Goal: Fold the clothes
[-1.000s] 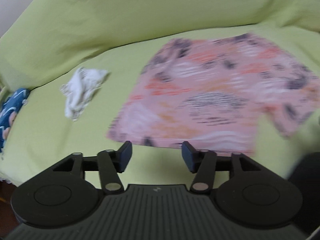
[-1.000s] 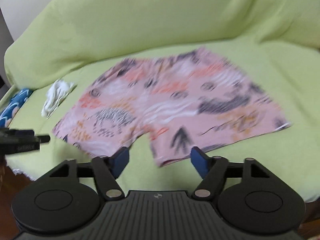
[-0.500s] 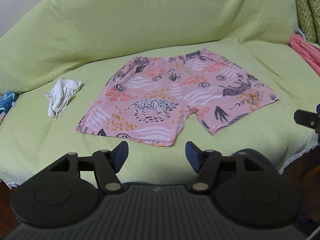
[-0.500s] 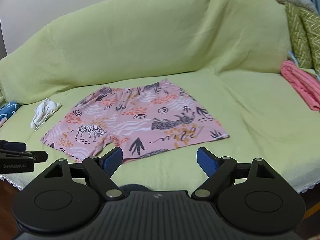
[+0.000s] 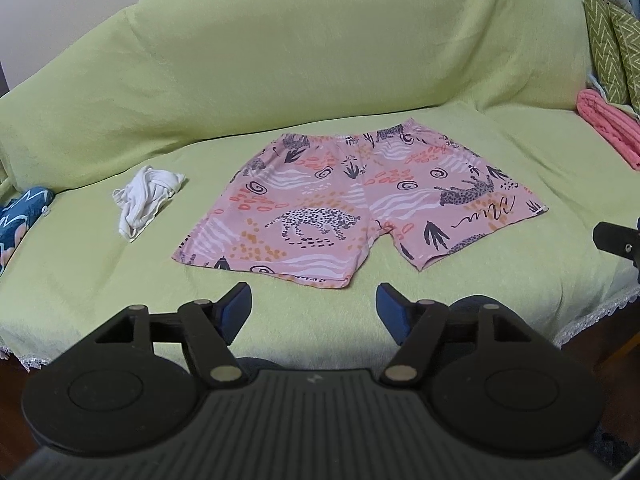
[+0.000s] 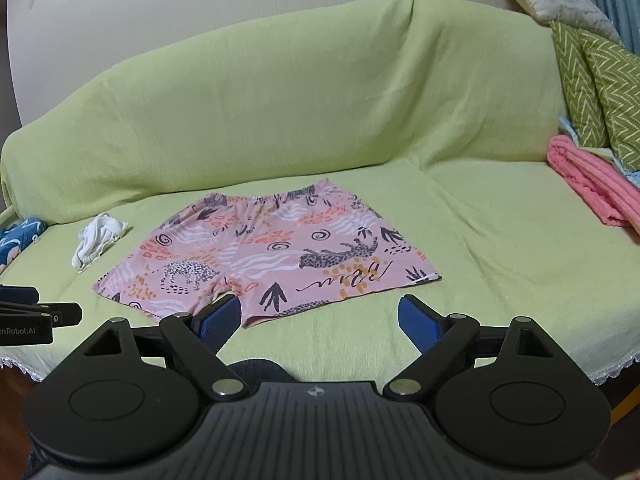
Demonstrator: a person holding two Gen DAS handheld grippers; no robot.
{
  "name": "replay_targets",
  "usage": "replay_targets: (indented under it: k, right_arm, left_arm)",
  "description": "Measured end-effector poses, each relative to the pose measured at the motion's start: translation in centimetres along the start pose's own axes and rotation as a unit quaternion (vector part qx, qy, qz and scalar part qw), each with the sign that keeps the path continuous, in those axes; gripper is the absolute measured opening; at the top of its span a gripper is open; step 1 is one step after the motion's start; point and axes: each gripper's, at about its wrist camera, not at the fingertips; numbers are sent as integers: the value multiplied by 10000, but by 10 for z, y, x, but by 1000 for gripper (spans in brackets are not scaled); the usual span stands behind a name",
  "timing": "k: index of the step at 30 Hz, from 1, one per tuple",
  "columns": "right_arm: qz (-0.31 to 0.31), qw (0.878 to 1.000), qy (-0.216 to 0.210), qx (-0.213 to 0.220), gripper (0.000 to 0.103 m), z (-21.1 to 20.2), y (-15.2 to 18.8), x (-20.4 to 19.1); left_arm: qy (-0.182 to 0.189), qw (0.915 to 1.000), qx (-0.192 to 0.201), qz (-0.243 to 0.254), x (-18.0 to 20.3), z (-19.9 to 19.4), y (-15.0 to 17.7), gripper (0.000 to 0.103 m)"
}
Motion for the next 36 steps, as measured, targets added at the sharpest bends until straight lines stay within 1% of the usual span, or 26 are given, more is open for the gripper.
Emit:
replay_targets:
  k: [4, 8, 12, 15, 18, 21, 23, 26, 28, 29, 30, 31, 32, 33, 35, 36]
  right_arm:
    - [20, 10000, -28, 55, 89, -5, 1, 2]
    - [75, 9999, -29, 69, 90, -7, 4, 7]
    - [173, 9998, 30, -50, 91, 1, 9, 19]
    - [327, 9990, 150, -249, 91, 13, 14, 35]
    - [567, 9973, 192, -433, 91, 27, 16, 59]
    - [837, 9950, 174, -510, 91, 42, 11, 88]
    - [975, 9937, 108, -533, 91, 53, 4, 107]
    - [994, 9932, -116, -590, 89, 81, -9, 136]
    - [1023, 9918, -241, -731, 79, 111, -18, 156]
    - [1038, 9906, -320, -828, 76, 128, -25, 167]
    - [1041, 9893, -416, -933, 71, 147, -33, 177]
    - [1027, 9876, -542, -1053, 65, 167, -43, 187]
    - [989, 9857, -678, -1187, 63, 189, -54, 196]
    - [894, 9834, -815, -1352, 60, 212, -66, 203]
    - [623, 9760, -1122, -1760, 60, 256, -89, 213]
    - [526, 9697, -1293, -2007, 60, 275, -96, 217]
  left_arm:
    - [-4, 10000, 44, -8, 0, -5, 3, 66]
    - [40, 10000, 62, -27, 1, -5, 7, 70]
    - [182, 9998, 38, -17, 4, 1, 15, 70]
    - [337, 9994, 15, 5, 11, 10, 19, 70]
    - [575, 9983, 107, 76, 24, 20, 16, 70]
    - [708, 9968, 204, 319, 45, 33, 9, 70]
    - [804, 9951, 252, 519, 62, 45, 3, 73]
    - [1077, 9897, 326, 882, 95, 72, -6, 74]
    - [1312, 9845, 334, 1116, 117, 97, -14, 74]
    - [1443, 9815, 330, 1217, 128, 110, -18, 69]
    - [1601, 9779, 313, 1310, 137, 125, -24, 67]
    - [1750, 9743, 303, 1388, 147, 141, -31, 62]
    - [1880, 9709, 298, 1451, 156, 158, -40, 57]
    - [1989, 9673, 298, 1544, 166, 175, -48, 56]
    - [2074, 9619, 326, 1751, 184, 204, -63, 50]
    - [2074, 9611, 288, 1801, 190, 214, -66, 49]
Point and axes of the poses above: each gripper's, at about its wrist camera, not at the fingertips, and z roughly the way its jaws point, x to its right, y to its underside, and after that the axes turned 4 degrees about z, right-handed
